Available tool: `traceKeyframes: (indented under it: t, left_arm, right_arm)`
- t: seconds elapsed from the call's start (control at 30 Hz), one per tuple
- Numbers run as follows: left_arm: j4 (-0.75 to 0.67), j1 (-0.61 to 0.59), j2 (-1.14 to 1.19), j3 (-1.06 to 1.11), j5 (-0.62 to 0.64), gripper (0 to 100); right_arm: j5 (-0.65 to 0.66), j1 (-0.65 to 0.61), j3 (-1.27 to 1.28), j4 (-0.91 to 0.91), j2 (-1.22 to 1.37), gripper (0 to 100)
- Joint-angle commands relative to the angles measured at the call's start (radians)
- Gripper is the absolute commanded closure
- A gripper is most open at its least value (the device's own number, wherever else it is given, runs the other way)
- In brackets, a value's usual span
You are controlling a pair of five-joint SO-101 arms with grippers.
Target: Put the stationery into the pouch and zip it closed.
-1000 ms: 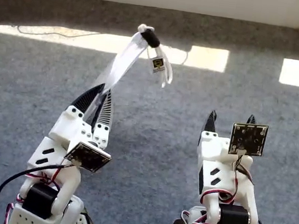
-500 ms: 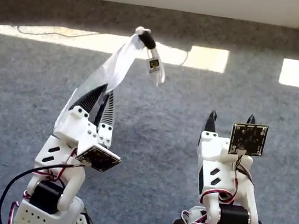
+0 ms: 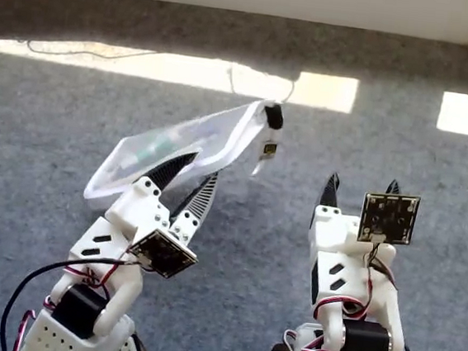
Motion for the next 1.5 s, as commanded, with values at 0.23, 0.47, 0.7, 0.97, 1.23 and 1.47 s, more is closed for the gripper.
traceKeyframes:
  t: [0.23,0.47,0.7,0.97,1.23,1.47]
  left_arm:
    - [0.221,0.013,-0.022,-0.260,0.192,81]
    - [0.311,0.007,-0.022,-0.363,0.245,81]
    - [0.342,0.007,-0.024,-0.400,0.241,91]
    - [0.339,-0.087,-0.024,-0.392,0.244,99]
    - [0.345,-0.231,-0.025,-0.343,0.245,99]
    - [0.354,-0.328,-0.025,-0.274,0.245,99]
  right_arm:
    - [0.002,-0.012,-0.007,0.004,-0.010,70.7]
    - [0.002,-0.012,-0.007,0.004,-0.010,70.7]
    - [-0.005,-0.012,-0.007,0.004,-0.010,70.8]
    - [-0.006,-0.013,-0.015,0.010,-0.010,89.2]
    - [-0.006,-0.013,-0.076,0.065,-0.127,99.7]
    - [-0.002,-0.013,-0.084,0.065,-0.179,99.3]
